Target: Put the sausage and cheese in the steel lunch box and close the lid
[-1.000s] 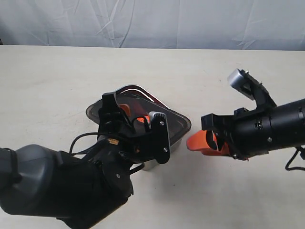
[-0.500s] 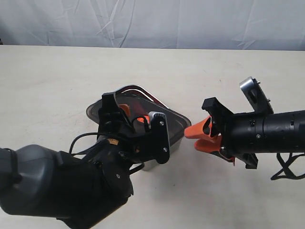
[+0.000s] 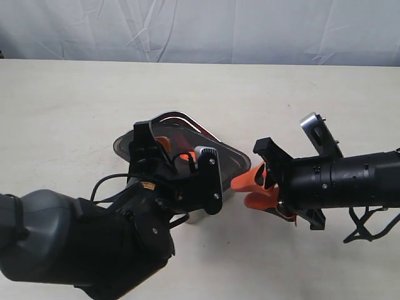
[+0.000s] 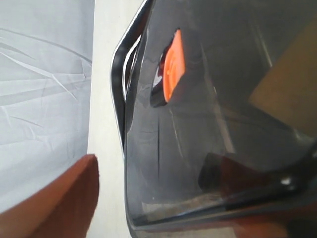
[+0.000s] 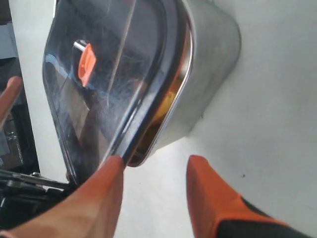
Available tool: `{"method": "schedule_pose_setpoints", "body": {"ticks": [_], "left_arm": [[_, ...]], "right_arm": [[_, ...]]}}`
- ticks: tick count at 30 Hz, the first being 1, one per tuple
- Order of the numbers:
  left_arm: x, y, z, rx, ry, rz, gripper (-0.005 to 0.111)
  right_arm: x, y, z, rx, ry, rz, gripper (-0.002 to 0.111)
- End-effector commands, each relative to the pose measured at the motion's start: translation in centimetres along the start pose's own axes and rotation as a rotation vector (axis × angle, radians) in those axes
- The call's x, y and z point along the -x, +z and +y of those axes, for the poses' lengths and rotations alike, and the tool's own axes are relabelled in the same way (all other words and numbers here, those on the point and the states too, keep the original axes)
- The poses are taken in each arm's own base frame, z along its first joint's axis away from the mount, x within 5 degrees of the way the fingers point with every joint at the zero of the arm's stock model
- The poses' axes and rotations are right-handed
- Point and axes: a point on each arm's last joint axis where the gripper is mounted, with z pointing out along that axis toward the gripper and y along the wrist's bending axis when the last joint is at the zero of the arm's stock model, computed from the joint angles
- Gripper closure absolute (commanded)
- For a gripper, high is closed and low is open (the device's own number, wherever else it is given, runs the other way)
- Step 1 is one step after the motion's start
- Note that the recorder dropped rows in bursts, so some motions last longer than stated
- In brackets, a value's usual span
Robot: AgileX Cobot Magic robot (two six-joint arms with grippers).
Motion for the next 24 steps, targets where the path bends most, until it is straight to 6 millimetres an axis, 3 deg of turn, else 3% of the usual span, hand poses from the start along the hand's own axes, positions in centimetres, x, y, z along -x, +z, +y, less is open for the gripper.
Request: {"method": "schedule_pose_setpoints", "body": {"ticks": [1, 14, 24], "left_arm": [[-0.3, 0.0, -0.2, -0.004, 0.033, 0.017, 0.04], [-0.3, 0.0, -0.1, 0.007, 0.036, 0.019, 0.04], [-0.3, 0.0, -0.1, 0.01, 0.038, 0.018, 0.04]], "right_arm": [[0.3, 0.4, 1.1, 0.018, -0.032, -0.001, 0.068], [0.8, 0.8, 2.0, 0.007, -0.052, -0.031, 0.068], [-0.1, 1.5, 2.2, -0.046, -0.024, -0.036, 0.068]]}}
